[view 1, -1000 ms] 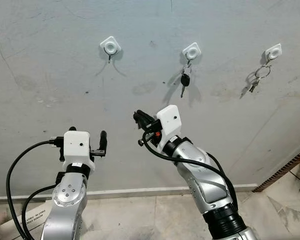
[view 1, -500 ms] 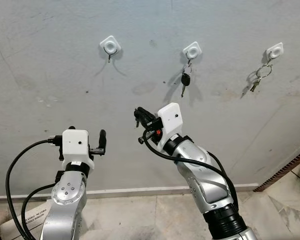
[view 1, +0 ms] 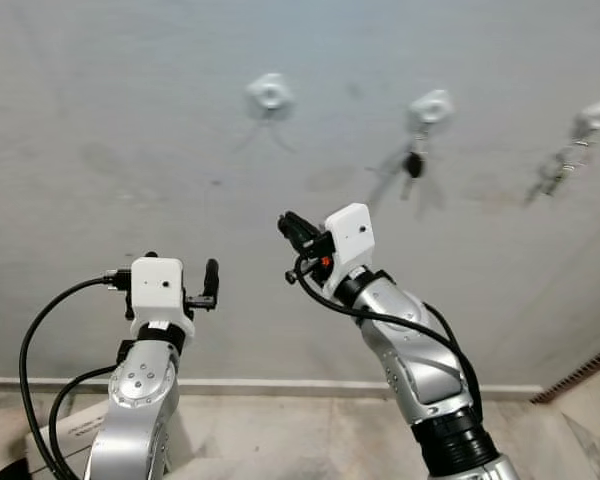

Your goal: Hang keys on a hook

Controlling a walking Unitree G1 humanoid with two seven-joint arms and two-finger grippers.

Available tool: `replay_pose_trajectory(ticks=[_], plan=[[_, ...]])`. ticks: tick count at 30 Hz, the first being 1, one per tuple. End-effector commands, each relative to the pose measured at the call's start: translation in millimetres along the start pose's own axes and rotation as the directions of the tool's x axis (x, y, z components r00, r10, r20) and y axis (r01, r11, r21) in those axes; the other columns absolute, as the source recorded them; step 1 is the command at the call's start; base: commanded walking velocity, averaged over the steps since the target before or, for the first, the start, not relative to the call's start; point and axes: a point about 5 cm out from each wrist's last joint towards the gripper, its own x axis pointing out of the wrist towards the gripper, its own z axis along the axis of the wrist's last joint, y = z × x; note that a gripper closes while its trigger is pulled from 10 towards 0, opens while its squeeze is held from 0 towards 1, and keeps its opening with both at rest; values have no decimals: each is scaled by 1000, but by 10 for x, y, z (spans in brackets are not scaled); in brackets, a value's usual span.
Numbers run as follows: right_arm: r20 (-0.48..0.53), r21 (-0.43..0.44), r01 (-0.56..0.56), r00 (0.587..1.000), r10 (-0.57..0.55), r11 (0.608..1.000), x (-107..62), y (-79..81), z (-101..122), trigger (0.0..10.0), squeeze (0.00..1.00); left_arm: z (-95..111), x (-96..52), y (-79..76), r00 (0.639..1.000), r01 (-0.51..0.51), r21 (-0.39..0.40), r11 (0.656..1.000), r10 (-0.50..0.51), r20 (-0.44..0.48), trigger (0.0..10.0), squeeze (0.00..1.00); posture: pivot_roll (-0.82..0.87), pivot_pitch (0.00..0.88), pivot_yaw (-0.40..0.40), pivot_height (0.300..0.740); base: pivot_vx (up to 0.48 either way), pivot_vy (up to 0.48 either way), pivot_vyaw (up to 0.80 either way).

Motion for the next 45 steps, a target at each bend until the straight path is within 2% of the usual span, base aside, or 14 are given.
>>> replay_pose_trajectory(ticks=[1,11,15,22,39,45], plan=[[1,-18,24,1000,-24,1000,-28,-78,22,10000,0,20,14,-63,1000,21,-5,1000,-21,5,10000,0,143,37,-48,740,0,0,0],[3,-21,25,1000,-25,999,-19,-87,24,10000,0,23,27,-65,1000,26,10,1000,-26,9,10000,0,144,27,-48,740,0,0,0],[5,-25,25,1000,-25,999,-14,-91,33,10000,0,52,35,-67,998,43,41,998,-45,33,10000,0,142,23,-46,740,0,0,0],[10,-27,28,1000,-28,999,-9,-96,44,10000,0,46,28,-67,998,65,-11,998,-64,28,10000,0,141,23,-49,740,0,0,0],[11,-25,32,999,-32,999,-9,-94,45,10000,0,31,11,-80,996,86,-26,996,-85,22,10000,0,139,31,-45,740,198,0,0],[14,-31,38,999,-38,999,-71,-116,44,10000,0,32,-4,-85,996,88,-22,996,-87,21,10000,0,143,32,-48,740,86,0,0]])
